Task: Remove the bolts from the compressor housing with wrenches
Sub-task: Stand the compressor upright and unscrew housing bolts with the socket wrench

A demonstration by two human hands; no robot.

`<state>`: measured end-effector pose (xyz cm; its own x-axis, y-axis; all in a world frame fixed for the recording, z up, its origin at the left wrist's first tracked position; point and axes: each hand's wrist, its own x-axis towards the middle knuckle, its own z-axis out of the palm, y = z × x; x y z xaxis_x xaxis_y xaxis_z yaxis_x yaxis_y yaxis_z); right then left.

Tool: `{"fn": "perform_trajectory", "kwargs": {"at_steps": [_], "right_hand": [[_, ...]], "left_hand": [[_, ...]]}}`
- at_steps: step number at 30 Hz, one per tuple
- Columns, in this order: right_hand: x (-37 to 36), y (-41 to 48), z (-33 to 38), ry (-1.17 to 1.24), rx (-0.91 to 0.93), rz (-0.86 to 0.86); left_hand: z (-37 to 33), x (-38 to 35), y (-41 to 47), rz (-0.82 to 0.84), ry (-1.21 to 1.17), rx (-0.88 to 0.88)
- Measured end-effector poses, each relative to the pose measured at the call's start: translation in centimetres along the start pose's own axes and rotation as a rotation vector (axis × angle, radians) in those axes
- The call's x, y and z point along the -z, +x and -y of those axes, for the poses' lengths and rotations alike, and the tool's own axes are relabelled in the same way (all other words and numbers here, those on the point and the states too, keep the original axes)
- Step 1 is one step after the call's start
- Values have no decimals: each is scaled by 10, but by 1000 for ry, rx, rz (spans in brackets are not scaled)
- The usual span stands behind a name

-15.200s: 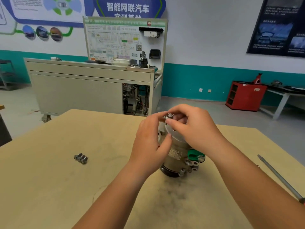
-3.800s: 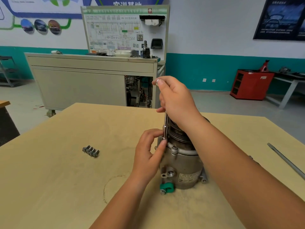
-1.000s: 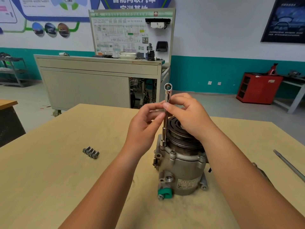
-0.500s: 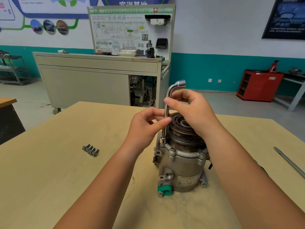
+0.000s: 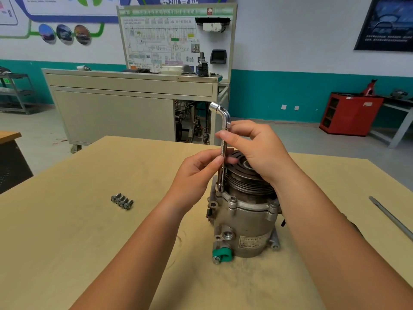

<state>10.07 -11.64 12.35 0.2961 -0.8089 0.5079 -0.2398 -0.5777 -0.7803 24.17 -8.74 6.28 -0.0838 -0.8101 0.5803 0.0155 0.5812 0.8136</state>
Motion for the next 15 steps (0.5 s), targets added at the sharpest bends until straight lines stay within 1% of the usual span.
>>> {"fn": "perform_trajectory", "kwargs": {"at_steps": [6, 9, 15], "right_hand": [[-5, -1, 0, -17, -33, -22], [-5, -1, -1, 13, -43, -59], [-4, -1, 0, 48, -24, -46]], "left_hand": [[0, 0, 1, -79, 9, 13], [-1, -1, 2, -118, 35, 1], [-1, -3, 1, -137, 35, 13]]}}
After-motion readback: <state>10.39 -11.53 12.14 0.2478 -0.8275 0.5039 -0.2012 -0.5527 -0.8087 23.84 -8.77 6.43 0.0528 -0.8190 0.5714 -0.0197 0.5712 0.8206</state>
